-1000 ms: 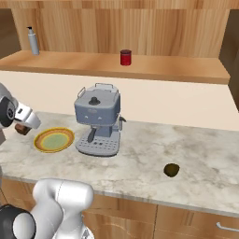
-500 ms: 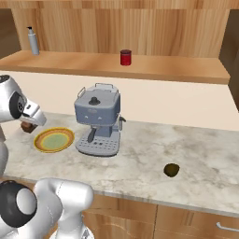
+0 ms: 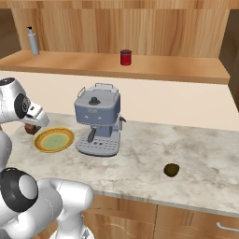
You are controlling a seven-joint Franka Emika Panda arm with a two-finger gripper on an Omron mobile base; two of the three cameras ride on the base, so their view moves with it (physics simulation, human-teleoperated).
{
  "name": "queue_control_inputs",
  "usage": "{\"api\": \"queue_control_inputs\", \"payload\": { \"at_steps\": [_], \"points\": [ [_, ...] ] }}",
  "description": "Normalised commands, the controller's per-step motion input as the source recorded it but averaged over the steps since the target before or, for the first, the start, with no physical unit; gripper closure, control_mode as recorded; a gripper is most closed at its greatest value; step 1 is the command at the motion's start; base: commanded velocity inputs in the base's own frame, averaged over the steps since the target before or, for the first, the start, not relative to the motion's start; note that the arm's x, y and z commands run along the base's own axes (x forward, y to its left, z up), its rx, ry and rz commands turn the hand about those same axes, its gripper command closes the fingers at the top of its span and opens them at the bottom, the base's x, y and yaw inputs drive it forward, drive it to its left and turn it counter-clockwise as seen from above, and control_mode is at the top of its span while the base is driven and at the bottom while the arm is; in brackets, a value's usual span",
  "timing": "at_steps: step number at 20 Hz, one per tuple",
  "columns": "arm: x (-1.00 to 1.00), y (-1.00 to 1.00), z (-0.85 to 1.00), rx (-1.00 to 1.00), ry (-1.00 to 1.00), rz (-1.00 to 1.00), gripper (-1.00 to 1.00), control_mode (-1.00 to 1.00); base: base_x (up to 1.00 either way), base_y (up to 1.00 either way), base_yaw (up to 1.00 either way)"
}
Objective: Pick the avocado and bread from the counter and place them on the plate. Then pick the jam from the cabinet and place it next to the plate. Lastly close the cabinet door.
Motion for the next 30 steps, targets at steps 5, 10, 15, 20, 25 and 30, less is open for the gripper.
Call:
{"api": "queue_control_inputs", "payload": {
  "at_steps": [5, 10, 15, 20, 25, 30],
  "points": [
    [0.14, 0.03, -0.21, 0.00, 0.00, 0.01, 1.00, -1.00, 0.00, 0.00, 0.00],
    [0.19, 0.08, -0.19, -0.01, 0.00, 0.00, 1.00, -1.00, 0.00, 0.00, 0.00],
    [0.24, 0.14, -0.20, -0.02, 0.00, 0.00, 1.00, -1.00, 0.00, 0.00, 0.00],
    [0.27, 0.14, -0.23, -0.02, 0.01, 0.00, 1.00, -1.00, 0.00, 0.00, 0.00],
    [0.24, 0.13, -0.24, -0.03, 0.02, 0.00, 1.00, -1.00, 0.00, 0.00, 0.00],
    [0.19, 0.09, -0.23, -0.03, 0.02, 0.01, 1.00, -1.00, 0.00, 0.00, 0.00]
  ]
}}
